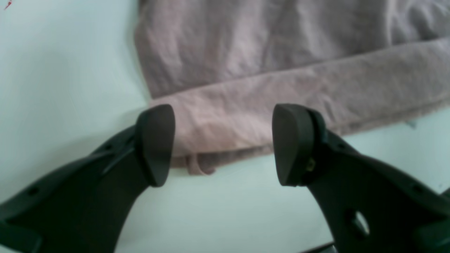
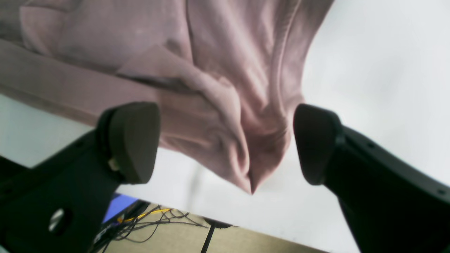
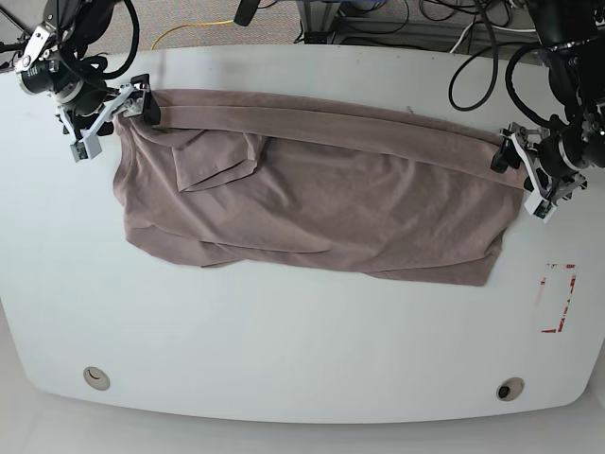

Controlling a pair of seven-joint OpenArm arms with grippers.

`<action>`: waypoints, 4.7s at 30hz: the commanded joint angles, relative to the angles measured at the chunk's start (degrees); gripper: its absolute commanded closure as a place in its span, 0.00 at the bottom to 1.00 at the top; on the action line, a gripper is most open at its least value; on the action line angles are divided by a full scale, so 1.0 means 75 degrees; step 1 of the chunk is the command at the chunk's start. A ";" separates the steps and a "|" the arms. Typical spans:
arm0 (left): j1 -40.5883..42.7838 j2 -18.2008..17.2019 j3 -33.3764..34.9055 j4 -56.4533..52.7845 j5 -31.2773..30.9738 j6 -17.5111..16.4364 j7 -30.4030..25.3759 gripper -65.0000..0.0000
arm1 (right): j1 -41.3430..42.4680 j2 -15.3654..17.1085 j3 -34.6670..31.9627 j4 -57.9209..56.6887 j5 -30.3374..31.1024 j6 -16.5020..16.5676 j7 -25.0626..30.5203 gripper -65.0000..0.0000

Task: Fold the T-shirt properly
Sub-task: 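Regrasp the folded shirt edge with both grippers, then pull the right gripper's grasped edge toward the shirt's hem side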

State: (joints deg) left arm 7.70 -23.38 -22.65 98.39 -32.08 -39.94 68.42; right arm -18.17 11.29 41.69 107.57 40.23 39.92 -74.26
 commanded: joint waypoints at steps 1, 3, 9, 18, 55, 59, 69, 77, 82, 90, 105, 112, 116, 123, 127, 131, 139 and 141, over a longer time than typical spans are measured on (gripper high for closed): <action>0.0010 -0.0159 -0.0068 0.0086 0.0016 -0.0008 -0.0443 0.38 | 0.0026 -0.0069 0.0038 0.0140 0.0093 0.0010 0.0084 0.13; 0.0022 -0.0159 -0.0068 -0.0160 0.0192 -0.0008 -0.0760 0.38 | 0.0061 -0.0163 0.0038 0.0140 0.0081 0.0010 0.0084 0.13; -0.0400 0.0087 0.0037 -0.1403 0.1376 -0.0008 -0.1569 0.38 | 0.0073 -0.0233 0.0038 0.0034 0.0011 0.0010 0.0143 0.13; -0.1150 0.0626 0.0366 -0.2610 0.2735 -0.0008 -0.1744 0.38 | 0.0261 -0.0257 0.0026 -0.0376 -0.1021 0.0010 0.0295 0.13; 0.2073 0.0649 -0.1322 -0.0594 0.3298 -0.0008 -0.1240 0.38 | -0.0079 -0.0222 -0.0044 0.1112 -0.0704 0.0010 0.0237 0.13; 0.2073 0.0649 -0.1334 -0.0582 0.3298 -0.0008 -0.1240 0.38 | 0.0096 -0.0222 -0.0829 0.1077 0.0140 0.0010 0.0237 0.13; 0.2038 0.0661 -0.1287 -0.0582 0.3298 -0.0008 -0.1240 0.38 | 0.0882 -0.0398 -0.1861 0.0397 0.0151 0.0010 0.0272 0.13; 0.2026 0.0661 -0.1287 -0.0582 0.3298 -0.0008 -0.1240 0.38 | 0.1444 -0.0409 -0.2166 -0.0833 0.0116 0.0010 0.0272 0.13; 0.2026 0.0673 -0.1287 -0.0594 0.3298 -0.0008 -0.1240 0.38 | 0.1515 -0.0421 -0.2564 -0.1220 0.0081 0.0010 0.0413 0.17; 0.2026 0.0673 -0.1287 -0.0582 0.3298 -0.0008 -0.1240 0.38 | 0.1749 -0.0386 -0.2916 -0.2099 0.0069 0.0010 0.0928 0.35; 0.2026 0.0673 -0.1287 -0.0582 0.3298 -0.0008 -0.1240 0.38 | 0.1773 -0.0374 -0.2881 -0.1759 0.0128 0.0010 0.0952 1.00; 0.2026 0.0673 -0.1275 -0.0582 0.3298 -0.0008 -0.1240 0.38 | 0.1948 -0.0374 -0.2892 -0.1666 0.0128 0.0010 0.0963 1.00; 0.2026 0.0673 -0.1275 -0.0594 0.3298 -0.0008 -0.1240 0.38 | 0.2089 -0.0398 -0.2916 -0.1326 0.0128 0.0010 0.0963 1.00; 0.2026 0.0673 -0.1275 -0.0606 0.3298 -0.0008 -0.1240 0.38 | 0.2441 -0.0409 -0.2927 -0.1384 0.0081 0.0010 0.0963 1.00; 0.2026 0.0673 -0.1275 -0.0606 0.3298 -0.0008 -0.1240 0.38 | 0.2675 -0.0398 -0.2939 -0.1619 0.0081 0.0010 0.0963 1.00; 0.2026 0.0673 -0.1264 -0.0606 0.3298 -0.0008 -0.1240 0.38 | 0.2874 -0.0409 -0.2951 -0.1912 0.0104 0.0010 0.0963 1.00; 0.2014 0.0649 -0.0982 -0.0594 0.3310 -0.0008 -0.1240 0.38 | 0.3285 -0.0081 -0.2892 -0.2299 0.0081 0.0010 0.0952 0.91; 0.1956 0.0649 -0.0982 -0.0582 0.3298 -0.0008 -0.1240 0.38 | 0.3296 0.0130 -0.2881 -0.2287 0.0093 0.0010 0.0963 0.74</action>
State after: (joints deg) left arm 21.98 -18.61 -30.52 94.63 -10.59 -39.94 56.05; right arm 5.19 10.09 19.55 89.41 39.86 39.90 -68.16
